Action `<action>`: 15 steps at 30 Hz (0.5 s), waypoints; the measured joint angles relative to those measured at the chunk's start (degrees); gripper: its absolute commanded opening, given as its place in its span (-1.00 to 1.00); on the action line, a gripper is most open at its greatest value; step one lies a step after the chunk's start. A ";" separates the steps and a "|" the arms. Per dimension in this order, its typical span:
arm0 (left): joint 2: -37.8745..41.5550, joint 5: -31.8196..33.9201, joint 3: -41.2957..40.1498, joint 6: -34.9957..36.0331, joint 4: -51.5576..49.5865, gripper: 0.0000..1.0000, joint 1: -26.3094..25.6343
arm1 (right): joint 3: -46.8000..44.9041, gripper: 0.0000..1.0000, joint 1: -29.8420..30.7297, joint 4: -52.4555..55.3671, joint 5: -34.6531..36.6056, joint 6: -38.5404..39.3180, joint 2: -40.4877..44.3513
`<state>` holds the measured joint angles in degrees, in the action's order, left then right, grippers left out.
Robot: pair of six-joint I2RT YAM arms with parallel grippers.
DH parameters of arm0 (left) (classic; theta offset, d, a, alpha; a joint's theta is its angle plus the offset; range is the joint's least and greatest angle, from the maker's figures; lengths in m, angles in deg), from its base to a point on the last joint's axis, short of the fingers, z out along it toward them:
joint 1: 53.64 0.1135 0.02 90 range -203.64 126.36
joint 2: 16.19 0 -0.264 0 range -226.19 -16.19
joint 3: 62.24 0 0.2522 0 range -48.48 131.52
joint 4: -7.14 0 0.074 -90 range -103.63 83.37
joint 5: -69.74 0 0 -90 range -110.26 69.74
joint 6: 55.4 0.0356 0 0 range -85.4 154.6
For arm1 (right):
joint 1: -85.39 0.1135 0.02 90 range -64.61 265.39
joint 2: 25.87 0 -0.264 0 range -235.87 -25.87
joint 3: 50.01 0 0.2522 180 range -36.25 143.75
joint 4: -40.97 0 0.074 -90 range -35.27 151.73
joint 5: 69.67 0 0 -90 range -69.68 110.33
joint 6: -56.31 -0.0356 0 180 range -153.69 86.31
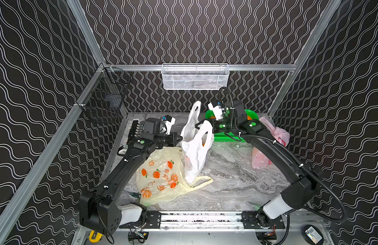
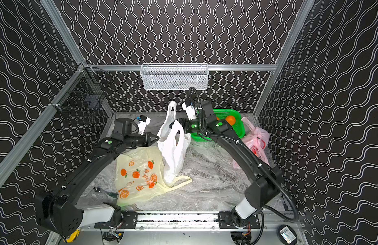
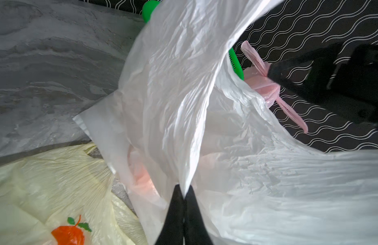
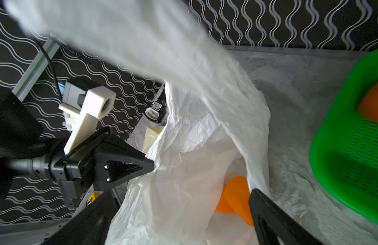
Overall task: Place the oranges into plastic bags & tie knots
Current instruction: Place the orange in the plastic bag, then pick up the orange from the basket.
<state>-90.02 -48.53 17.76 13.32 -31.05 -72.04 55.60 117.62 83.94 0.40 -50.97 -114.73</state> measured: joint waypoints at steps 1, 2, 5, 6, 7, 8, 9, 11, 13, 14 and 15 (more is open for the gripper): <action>-0.04 1.01 0.52 0.74 -0.85 -1.00 0.00 | -1.20 1.00 -0.07 0.02 2.25 -0.02 1.60; -0.11 1.84 0.96 1.57 -1.66 -1.00 0.00 | -2.40 1.00 -0.33 0.02 4.13 -0.04 3.23; -0.52 4.52 1.79 3.63 -4.02 -1.00 0.00 | -5.62 1.00 -2.21 -0.83 9.09 -0.42 7.58; -0.74 5.38 2.05 3.98 -4.72 -1.00 0.00 | -6.58 1.00 -3.17 -1.07 10.67 -1.01 8.76; -1.05 6.38 2.38 4.87 -5.64 -1.00 0.00 | -7.61 1.00 -4.33 -1.46 12.31 -1.57 9.73; -1.33 7.48 2.67 5.33 -6.56 -1.00 0.00 | -8.55 1.00 -5.68 -1.77 13.73 -2.08 10.43; -1.55 8.26 2.91 6.01 -7.23 -1.00 0.00 | -9.14 1.00 -7.15 -1.97 14.38 -2.84 10.64; -2.16 10.36 3.69 7.19 -8.79 -1.00 0.00 | -9.46 1.00 -11.34 -1.88 15.61 -4.04 10.12; -2.58 12.09 4.24 8.20 -9.97 -1.00 -0.04 | -9.42 1.00 -14.75 -1.68 17.18 -5.11 9.16; -2.75 12.87 4.35 8.59 -10.23 -1.00 -0.04 | -9.42 1.00 -16.11 -1.40 17.46 -5.84 8.68; -2.91 13.70 4.35 9.35 -10.43 -1.00 -0.04 | -9.42 1.00 -17.29 -1.03 17.42 -6.08 8.02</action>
<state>-92.92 -34.83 22.11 22.68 -41.48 -72.08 46.18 100.33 82.91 17.82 -57.05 -106.70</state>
